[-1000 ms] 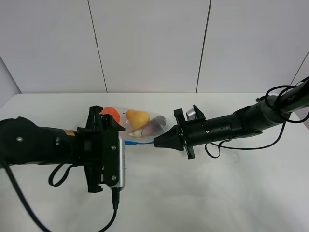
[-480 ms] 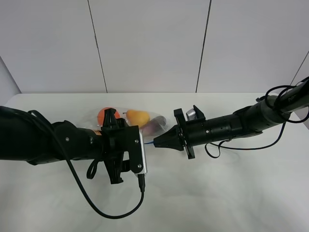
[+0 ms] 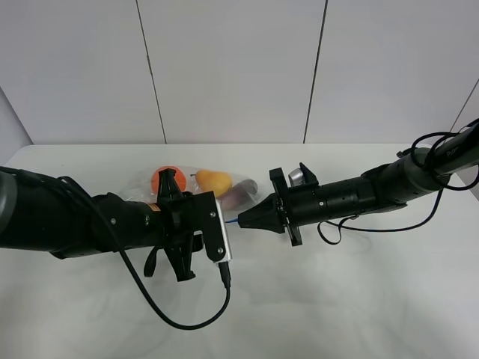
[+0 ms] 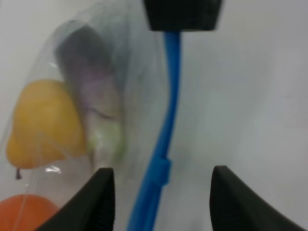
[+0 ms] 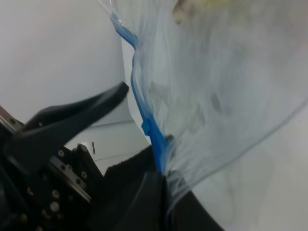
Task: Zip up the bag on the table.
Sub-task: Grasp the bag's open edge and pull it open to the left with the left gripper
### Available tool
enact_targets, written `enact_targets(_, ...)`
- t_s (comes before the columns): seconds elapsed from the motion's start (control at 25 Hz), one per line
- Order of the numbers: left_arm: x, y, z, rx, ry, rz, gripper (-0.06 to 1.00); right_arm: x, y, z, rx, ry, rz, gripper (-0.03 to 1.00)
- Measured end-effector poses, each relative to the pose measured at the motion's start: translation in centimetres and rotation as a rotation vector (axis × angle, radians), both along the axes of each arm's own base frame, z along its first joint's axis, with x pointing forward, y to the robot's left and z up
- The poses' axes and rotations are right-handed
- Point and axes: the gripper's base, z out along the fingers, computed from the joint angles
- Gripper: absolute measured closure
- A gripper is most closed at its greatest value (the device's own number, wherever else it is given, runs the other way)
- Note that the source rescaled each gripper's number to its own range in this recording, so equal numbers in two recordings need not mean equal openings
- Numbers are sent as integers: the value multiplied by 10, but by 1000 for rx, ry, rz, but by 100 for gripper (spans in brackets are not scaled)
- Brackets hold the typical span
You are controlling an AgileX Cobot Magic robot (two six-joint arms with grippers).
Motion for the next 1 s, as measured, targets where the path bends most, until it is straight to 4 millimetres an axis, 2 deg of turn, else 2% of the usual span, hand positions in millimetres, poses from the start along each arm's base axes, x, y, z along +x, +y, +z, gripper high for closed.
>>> enact_targets(0.44, 1, -7, 4, -45, -57, -65, 45, 0, 0, 0, -1, 0, 0, 97)
enact_targets(0.64, 6, -9, -13, -26, -63, -61, 45, 0, 0, 0, -1, 4, -2, 97)
enact_targets(0.76, 7, -9, -15, -25, -65, -59, 45, 0, 0, 0, -1, 4, -2, 97)
enact_targets(0.88, 7, -9, -15, -26, -67, -58, 50, 0, 0, 0, -1, 4, -2, 97)
enact_targets(1.0, 7, -9, -15, -26, -66, -58, 62, 0, 0, 0, -1, 4, -2, 97)
